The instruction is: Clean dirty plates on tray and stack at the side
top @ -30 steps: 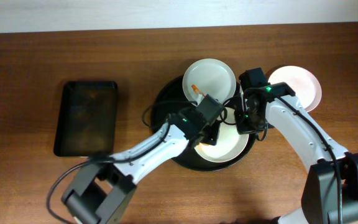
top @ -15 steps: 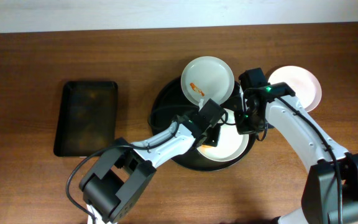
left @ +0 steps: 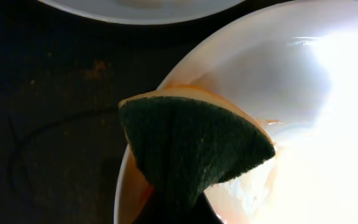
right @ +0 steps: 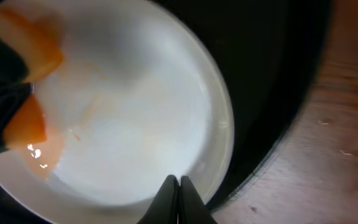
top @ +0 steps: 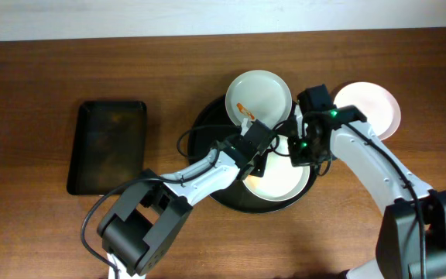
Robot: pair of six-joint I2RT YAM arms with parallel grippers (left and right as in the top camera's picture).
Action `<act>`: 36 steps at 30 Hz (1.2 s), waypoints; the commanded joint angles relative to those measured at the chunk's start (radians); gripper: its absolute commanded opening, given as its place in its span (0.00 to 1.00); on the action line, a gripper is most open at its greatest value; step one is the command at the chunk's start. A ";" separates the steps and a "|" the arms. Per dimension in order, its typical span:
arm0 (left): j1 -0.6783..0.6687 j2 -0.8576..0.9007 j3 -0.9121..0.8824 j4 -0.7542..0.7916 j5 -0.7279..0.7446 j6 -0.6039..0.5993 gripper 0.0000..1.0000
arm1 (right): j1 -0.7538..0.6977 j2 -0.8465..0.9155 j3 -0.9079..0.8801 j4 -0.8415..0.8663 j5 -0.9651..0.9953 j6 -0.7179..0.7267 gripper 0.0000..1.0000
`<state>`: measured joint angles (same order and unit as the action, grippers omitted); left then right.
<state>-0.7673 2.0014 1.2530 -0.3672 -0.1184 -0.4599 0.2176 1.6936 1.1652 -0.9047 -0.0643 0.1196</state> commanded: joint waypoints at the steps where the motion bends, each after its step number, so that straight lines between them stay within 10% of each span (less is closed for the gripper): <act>1: 0.010 0.005 -0.003 0.009 -0.047 0.021 0.00 | 0.006 0.004 -0.107 0.106 -0.126 -0.006 0.04; 23: 0.011 -0.266 -0.001 0.029 -0.480 0.074 0.00 | 0.005 0.024 -0.238 0.247 -0.138 0.027 0.04; 36: 0.002 -0.195 -0.016 -0.034 0.056 0.004 0.00 | 0.004 0.019 -0.151 0.150 -0.135 0.028 0.04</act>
<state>-0.7620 1.7050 1.2526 -0.4000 -0.2100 -0.4225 0.2176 1.7065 0.9997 -0.7372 -0.2077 0.1501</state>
